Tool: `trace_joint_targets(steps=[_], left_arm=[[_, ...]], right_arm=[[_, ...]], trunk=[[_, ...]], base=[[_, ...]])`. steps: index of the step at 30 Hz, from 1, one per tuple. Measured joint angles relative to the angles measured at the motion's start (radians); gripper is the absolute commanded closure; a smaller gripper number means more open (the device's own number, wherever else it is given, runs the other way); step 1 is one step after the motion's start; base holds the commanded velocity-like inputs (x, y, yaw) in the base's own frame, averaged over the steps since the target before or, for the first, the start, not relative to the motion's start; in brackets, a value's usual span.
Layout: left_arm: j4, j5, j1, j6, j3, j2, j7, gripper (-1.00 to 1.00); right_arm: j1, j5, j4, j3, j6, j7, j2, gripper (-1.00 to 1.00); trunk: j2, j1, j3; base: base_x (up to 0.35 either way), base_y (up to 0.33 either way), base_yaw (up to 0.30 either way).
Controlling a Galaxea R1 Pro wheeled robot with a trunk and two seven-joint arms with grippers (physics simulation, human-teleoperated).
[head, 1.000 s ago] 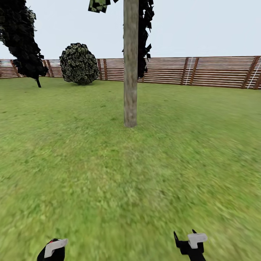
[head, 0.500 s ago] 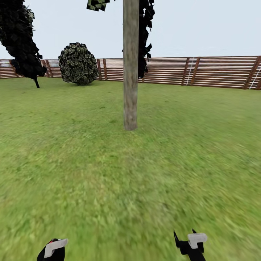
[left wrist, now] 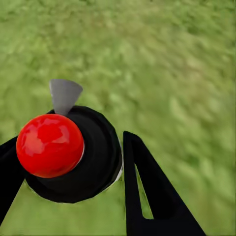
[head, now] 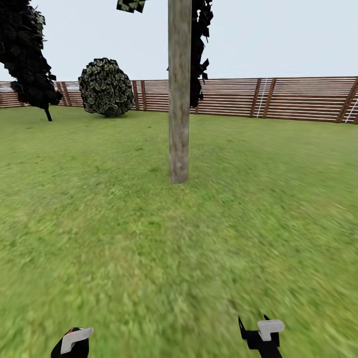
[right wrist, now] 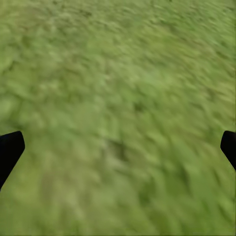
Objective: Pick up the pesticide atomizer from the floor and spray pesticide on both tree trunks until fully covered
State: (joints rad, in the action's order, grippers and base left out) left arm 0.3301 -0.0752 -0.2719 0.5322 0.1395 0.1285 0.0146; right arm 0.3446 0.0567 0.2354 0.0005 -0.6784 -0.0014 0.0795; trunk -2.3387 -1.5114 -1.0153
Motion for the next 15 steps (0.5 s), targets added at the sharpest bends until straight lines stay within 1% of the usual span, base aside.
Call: trace_joint_targets(steps=[15], left_arm=[[-0.001, 0.000, 0.000, 0.000, 0.000, 0.000, 0.000, 1.00]], right_arm=[[0.000, 0.001, -0.001, 0.000, 0.000, 0.000, 0.000, -1.00]], trunk=[[0.000, 0.000, 0.000]], base=[[0.334, 0.000, 0.000]])
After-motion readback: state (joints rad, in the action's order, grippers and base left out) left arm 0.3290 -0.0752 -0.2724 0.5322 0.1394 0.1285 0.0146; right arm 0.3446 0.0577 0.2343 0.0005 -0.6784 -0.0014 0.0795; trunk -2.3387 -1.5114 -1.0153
